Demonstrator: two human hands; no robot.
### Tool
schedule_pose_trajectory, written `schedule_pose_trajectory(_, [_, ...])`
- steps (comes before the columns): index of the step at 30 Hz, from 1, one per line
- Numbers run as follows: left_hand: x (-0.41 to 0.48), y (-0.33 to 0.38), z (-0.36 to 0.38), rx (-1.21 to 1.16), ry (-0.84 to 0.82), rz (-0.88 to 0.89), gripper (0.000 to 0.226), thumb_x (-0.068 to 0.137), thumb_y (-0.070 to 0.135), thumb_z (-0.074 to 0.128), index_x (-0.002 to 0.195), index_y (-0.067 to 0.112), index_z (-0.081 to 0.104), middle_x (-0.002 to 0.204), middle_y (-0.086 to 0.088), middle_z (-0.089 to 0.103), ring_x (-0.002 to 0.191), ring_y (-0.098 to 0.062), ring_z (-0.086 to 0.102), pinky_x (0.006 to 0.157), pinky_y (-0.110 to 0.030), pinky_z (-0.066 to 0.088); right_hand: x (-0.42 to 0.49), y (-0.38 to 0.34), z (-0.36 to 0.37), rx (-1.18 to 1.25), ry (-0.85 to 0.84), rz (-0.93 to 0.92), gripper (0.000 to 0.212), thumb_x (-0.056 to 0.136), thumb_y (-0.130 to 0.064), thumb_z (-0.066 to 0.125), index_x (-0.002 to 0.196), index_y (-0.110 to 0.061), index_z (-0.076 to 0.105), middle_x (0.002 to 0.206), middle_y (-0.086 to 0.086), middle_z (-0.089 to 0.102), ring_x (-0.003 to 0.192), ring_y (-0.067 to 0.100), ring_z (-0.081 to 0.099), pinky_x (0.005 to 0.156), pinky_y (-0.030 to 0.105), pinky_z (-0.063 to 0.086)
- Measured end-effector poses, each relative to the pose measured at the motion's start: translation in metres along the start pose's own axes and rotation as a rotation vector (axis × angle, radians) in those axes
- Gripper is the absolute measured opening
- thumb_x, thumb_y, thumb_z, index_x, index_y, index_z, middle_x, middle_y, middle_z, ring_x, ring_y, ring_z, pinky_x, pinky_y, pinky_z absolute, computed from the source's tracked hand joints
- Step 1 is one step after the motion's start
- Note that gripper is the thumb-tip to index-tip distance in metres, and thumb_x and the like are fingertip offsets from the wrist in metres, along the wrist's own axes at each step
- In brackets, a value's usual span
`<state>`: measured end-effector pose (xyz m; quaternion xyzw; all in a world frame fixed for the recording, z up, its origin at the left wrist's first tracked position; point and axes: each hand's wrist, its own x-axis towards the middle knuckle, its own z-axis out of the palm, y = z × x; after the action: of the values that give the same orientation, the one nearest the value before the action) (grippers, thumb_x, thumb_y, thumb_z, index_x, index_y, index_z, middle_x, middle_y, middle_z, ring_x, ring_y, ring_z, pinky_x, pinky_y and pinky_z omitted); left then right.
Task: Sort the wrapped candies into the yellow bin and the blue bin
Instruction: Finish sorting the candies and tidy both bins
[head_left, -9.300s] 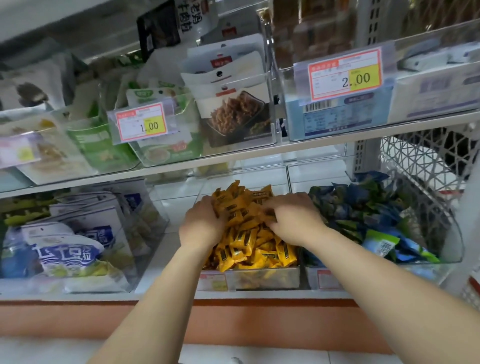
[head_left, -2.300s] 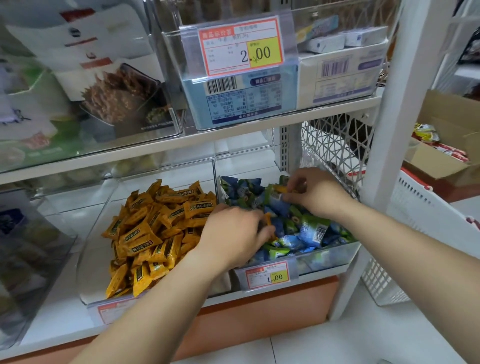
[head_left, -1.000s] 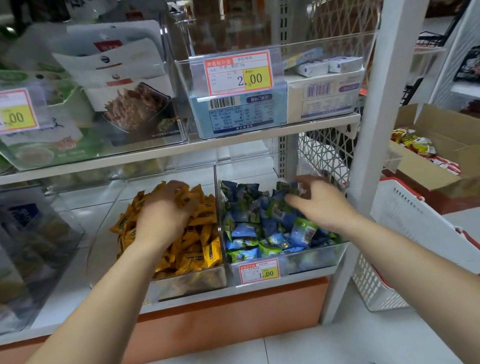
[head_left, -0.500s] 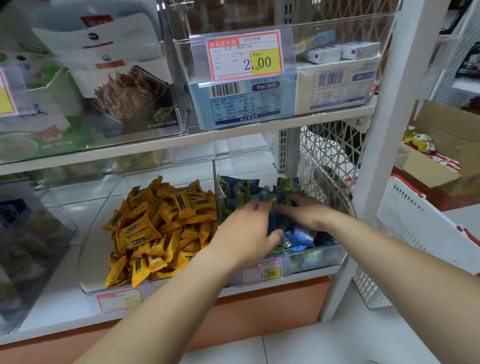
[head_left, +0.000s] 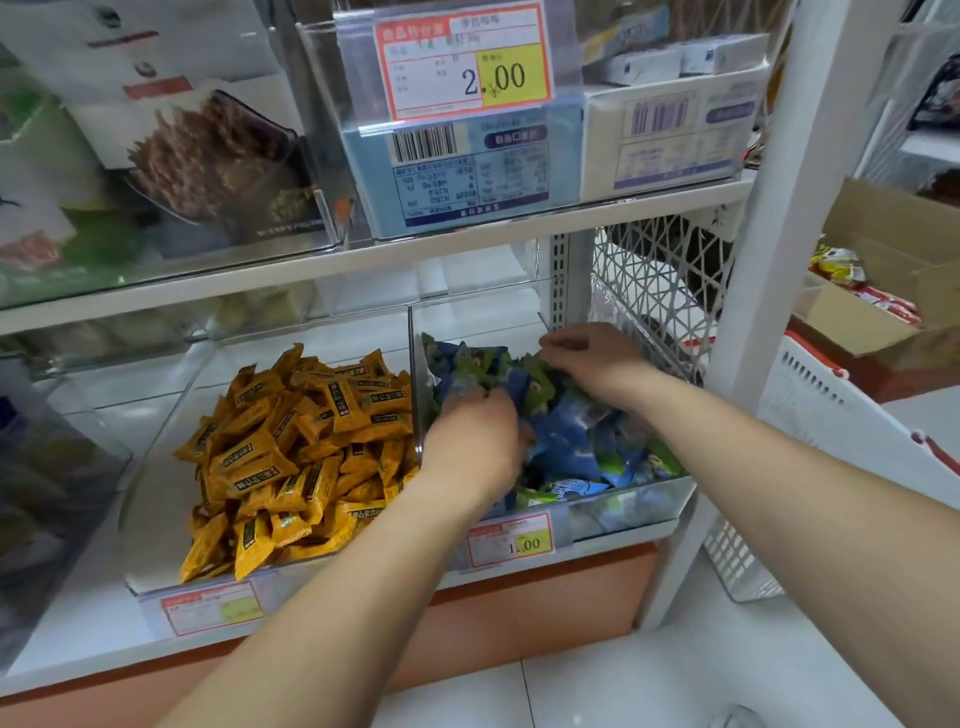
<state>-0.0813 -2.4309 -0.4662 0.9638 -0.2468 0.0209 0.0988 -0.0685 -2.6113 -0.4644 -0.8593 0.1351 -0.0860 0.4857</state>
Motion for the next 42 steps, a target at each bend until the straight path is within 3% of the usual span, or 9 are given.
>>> schedule_pose_trajectory(4, [0.006, 0.001, -0.004, -0.029, 0.064, -0.020, 0.028, 0.098, 0.026, 0.053, 0.121, 0.010, 0.054, 0.122, -0.012, 0.057, 0.112, -0.032, 0.054, 0.077, -0.037, 0.047, -0.022, 0.005, -0.010, -0.174, 0.096, -0.054, 0.042, 0.094, -0.032, 0.060, 0.134, -0.022, 0.058, 0.130, 0.000, 0.062, 0.114, 0.022, 0.059, 0.084, 0.025, 0.041])
schedule_pose_trajectory(8, [0.014, 0.003, -0.018, -0.264, 0.078, 0.014, 0.033, 0.098, 0.033, 0.050, 0.126, 0.018, 0.058, 0.114, -0.004, 0.064, 0.106, -0.026, 0.060, 0.078, -0.033, 0.050, -0.062, 0.011, -0.010, -0.402, -0.213, 0.042, 0.041, 0.095, -0.048, 0.052, 0.125, -0.021, 0.058, 0.125, 0.012, 0.064, 0.105, 0.028, 0.061, 0.078, 0.032, 0.045])
schedule_pose_trajectory(13, [0.050, 0.017, -0.022, -0.362, 0.013, 0.146, 0.025, 0.095, 0.031, 0.054, 0.116, 0.026, 0.066, 0.119, 0.006, 0.066, 0.108, -0.016, 0.059, 0.089, -0.031, 0.048, -0.093, 0.023, 0.003, -0.822, -0.283, -0.027, 0.097, 0.074, -0.089, 0.016, 0.152, -0.032, 0.024, 0.147, 0.011, 0.048, 0.123, 0.037, 0.056, 0.079, 0.041, 0.041])
schedule_pose_trajectory(19, [0.114, 0.058, 0.014, -0.230, -0.262, 0.419, 0.025, 0.094, 0.040, 0.061, 0.113, 0.026, 0.069, 0.115, 0.006, 0.065, 0.101, -0.011, 0.058, 0.086, -0.028, 0.045, -0.093, 0.031, -0.005, -0.942, -0.209, -0.211, 0.080, 0.078, -0.086, 0.015, 0.135, -0.039, 0.045, 0.128, -0.001, 0.062, 0.112, 0.028, 0.060, 0.071, 0.038, 0.037])
schedule_pose_trajectory(23, [0.136, 0.058, 0.037, -0.023, -0.466, 0.480, 0.037, 0.089, 0.064, 0.057, 0.111, 0.034, 0.062, 0.111, 0.009, 0.062, 0.105, -0.014, 0.058, 0.090, -0.035, 0.047, -0.094, 0.037, 0.001, -0.840, -0.185, -0.125, 0.075, 0.078, -0.083, 0.022, 0.138, -0.041, 0.040, 0.137, 0.001, 0.053, 0.123, 0.029, 0.048, 0.087, 0.042, 0.043])
schedule_pose_trajectory(28, [0.148, 0.045, 0.032, 0.378, -0.481, 0.548, 0.048, 0.082, 0.075, 0.054, 0.114, 0.039, 0.062, 0.116, 0.007, 0.062, 0.106, -0.017, 0.057, 0.092, -0.043, 0.049, -0.091, 0.042, 0.004, -0.824, -0.186, -0.154, 0.084, 0.078, -0.083, 0.017, 0.151, -0.041, 0.019, 0.147, 0.003, 0.046, 0.124, 0.032, 0.052, 0.085, 0.043, 0.044])
schedule_pose_trajectory(33, [0.161, 0.019, 0.006, 0.512, -0.324, 0.471, 0.022, 0.087, 0.058, 0.061, 0.102, 0.042, 0.064, 0.114, 0.007, 0.066, 0.098, -0.016, 0.059, 0.079, -0.033, 0.043, -0.093, 0.041, 0.004, -0.847, -0.172, -0.165, 0.080, 0.081, -0.081, 0.018, 0.150, -0.042, 0.021, 0.135, 0.009, 0.054, 0.118, 0.034, 0.057, 0.072, 0.042, 0.034])
schedule_pose_trajectory(38, [0.160, 0.021, 0.005, 0.710, -0.194, 0.472, 0.057, 0.089, 0.070, 0.046, 0.111, 0.023, 0.071, 0.132, -0.003, 0.056, 0.113, -0.023, 0.054, 0.085, -0.037, 0.040, -0.094, 0.034, 0.002, -0.853, -0.202, -0.127, 0.080, 0.081, -0.079, 0.022, 0.146, -0.036, 0.034, 0.143, 0.006, 0.045, 0.125, 0.033, 0.047, 0.084, 0.044, 0.041])
schedule_pose_trajectory(42, [0.159, 0.048, 0.017, 0.235, -0.227, 0.465, 0.043, 0.095, 0.045, 0.055, 0.082, 0.005, 0.065, 0.096, -0.012, 0.063, 0.087, -0.028, 0.061, 0.070, -0.036, 0.048, -0.094, 0.032, 0.001, -0.840, -0.219, -0.132, 0.080, 0.081, -0.079, 0.022, 0.147, -0.034, 0.035, 0.152, 0.001, 0.036, 0.130, 0.030, 0.043, 0.091, 0.045, 0.042])
